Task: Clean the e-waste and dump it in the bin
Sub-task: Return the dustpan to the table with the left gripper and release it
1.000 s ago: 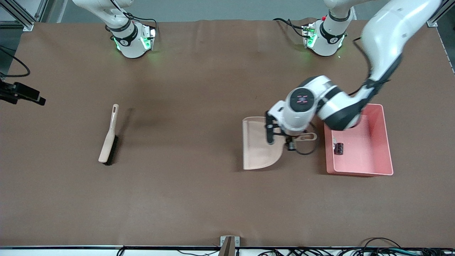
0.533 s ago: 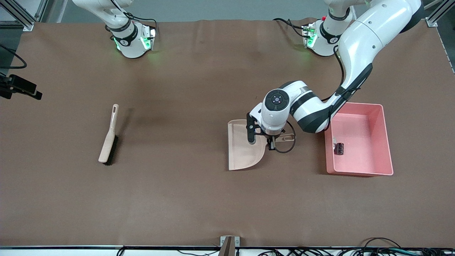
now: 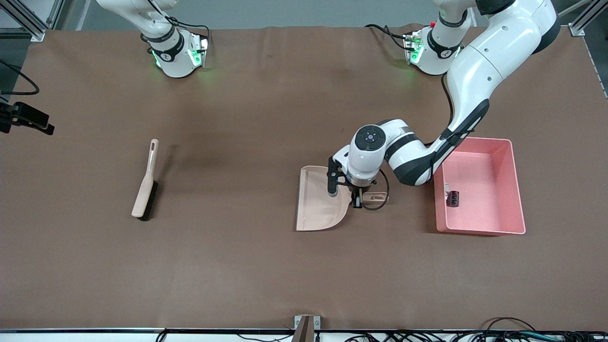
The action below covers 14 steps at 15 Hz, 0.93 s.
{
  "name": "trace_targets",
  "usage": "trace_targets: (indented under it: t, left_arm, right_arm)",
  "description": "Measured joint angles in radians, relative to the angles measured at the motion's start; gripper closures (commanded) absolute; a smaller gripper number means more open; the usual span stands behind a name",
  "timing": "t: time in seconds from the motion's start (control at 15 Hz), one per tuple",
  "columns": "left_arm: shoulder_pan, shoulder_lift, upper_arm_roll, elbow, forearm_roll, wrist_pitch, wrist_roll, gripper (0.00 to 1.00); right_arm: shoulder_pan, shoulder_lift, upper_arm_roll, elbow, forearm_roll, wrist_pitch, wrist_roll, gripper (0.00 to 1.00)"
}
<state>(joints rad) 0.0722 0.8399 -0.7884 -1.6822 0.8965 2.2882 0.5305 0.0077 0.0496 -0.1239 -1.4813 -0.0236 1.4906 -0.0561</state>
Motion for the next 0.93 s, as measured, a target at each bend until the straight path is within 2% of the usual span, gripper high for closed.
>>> trace_targets:
  t: [0.33,0.53,0.67,0.8,0.93]
  left_arm:
    - [0.016,-0.015,-0.006,0.022,-0.022,-0.036,-0.010,0.00]
    - [0.031,-0.084,-0.019,0.118,-0.147,-0.279,-0.057,0.00]
    - [0.056,-0.130,-0.023,0.208,-0.178,-0.456,-0.109,0.00]
    - [0.076,-0.175,-0.043,0.250,-0.198,-0.603,-0.237,0.00]
    - [0.076,-0.233,-0.078,0.261,-0.250,-0.706,-0.420,0.00]
  right_arm:
    - [-0.013,0.000,0.013,0.028,0.027,-0.001,0.000,0.00]
    - [-0.013,0.000,0.017,0.036,0.048,-0.001,0.001,0.00]
    - [-0.013,0.000,0.018,0.037,0.042,-0.001,0.001,0.00]
    - [-0.013,0.000,0.022,0.038,0.003,-0.001,0.000,0.00]
    - [-0.013,0.000,0.024,0.038,0.001,-0.001,0.001,0.00]
